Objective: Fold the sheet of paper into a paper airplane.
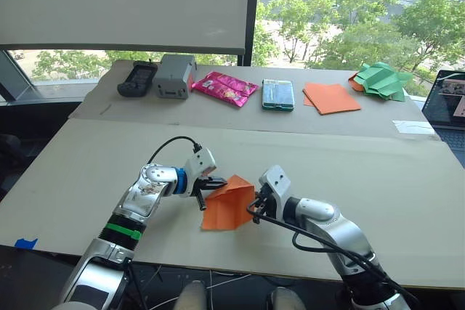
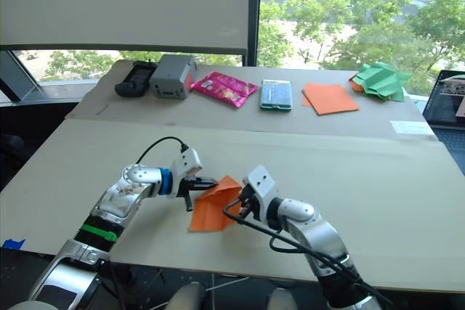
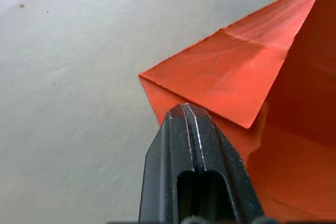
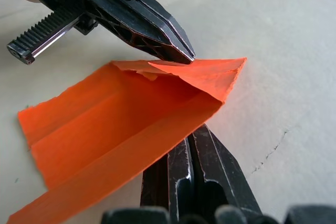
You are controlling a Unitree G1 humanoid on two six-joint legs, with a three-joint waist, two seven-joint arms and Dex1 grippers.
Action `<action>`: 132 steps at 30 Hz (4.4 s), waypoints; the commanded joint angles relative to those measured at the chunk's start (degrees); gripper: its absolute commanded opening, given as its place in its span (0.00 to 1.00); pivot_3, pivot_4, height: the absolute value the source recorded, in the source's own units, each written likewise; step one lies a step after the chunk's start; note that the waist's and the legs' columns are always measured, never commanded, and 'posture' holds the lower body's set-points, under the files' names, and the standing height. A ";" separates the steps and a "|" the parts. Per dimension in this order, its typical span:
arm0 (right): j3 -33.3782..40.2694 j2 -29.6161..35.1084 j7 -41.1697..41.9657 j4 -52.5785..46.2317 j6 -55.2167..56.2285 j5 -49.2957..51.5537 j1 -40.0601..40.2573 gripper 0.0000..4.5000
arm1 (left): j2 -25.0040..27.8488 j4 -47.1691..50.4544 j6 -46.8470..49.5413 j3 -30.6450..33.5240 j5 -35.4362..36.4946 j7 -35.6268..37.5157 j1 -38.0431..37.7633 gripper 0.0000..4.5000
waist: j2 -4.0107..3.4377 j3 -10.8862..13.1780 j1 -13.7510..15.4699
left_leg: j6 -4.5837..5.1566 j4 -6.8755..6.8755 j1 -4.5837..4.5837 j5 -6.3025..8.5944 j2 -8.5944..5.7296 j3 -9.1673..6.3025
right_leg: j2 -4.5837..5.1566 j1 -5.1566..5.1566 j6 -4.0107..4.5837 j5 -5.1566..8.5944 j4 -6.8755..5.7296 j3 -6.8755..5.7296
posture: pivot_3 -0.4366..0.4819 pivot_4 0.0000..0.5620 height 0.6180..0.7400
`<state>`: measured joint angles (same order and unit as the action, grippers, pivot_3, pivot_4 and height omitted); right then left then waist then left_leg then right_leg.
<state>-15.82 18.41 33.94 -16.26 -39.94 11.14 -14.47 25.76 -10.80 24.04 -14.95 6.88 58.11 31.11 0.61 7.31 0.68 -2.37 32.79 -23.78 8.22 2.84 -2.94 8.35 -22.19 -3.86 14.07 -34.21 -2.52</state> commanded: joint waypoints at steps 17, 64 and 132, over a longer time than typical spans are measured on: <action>-2.14 -3.05 -2.17 -1.19 0.47 -0.28 -3.20 0.00 | -0.28 -4.49 -2.31 -1.70 -1.19 -0.36 -1.93 0.01 | 0.00 0.00 -0.01 | -0.01 0.01 0.03 0.01 0.01 -0.02 | -0.02 0.00 0.02 -0.01 -0.05 0.00 | 0.48 0.27 0.69; -6.82 -7.84 -3.45 15.10 6.40 -9.78 -8.83 0.00 | 2.79 -8.67 -6.48 2.56 -0.46 -0.58 -3.25 0.01 | 0.07 -0.01 -1.15 | -0.02 -0.02 0.42 0.01 0.02 -0.08 | -0.02 0.02 0.17 0.04 -0.80 0.05 | 0.48 0.27 0.69; -9.67 -5.43 1.77 20.27 19.55 -15.29 -6.01 0.00 | 4.36 -4.36 -6.95 -0.18 -4.00 -0.11 -8.03 0.01 | -0.12 -0.51 -1.39 | -0.24 0.00 0.53 0.15 0.04 -0.06 | -0.02 0.05 0.23 0.08 -0.80 0.07 | 0.48 0.27 0.69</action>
<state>-23.78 12.56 34.95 2.83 -20.41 -3.15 -21.05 29.42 -13.68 15.16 -13.01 4.60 57.49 24.88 0.49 6.80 -0.71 -2.61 32.79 -23.23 8.38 2.88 -3.00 8.34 -22.14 -3.63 14.15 -35.01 -2.45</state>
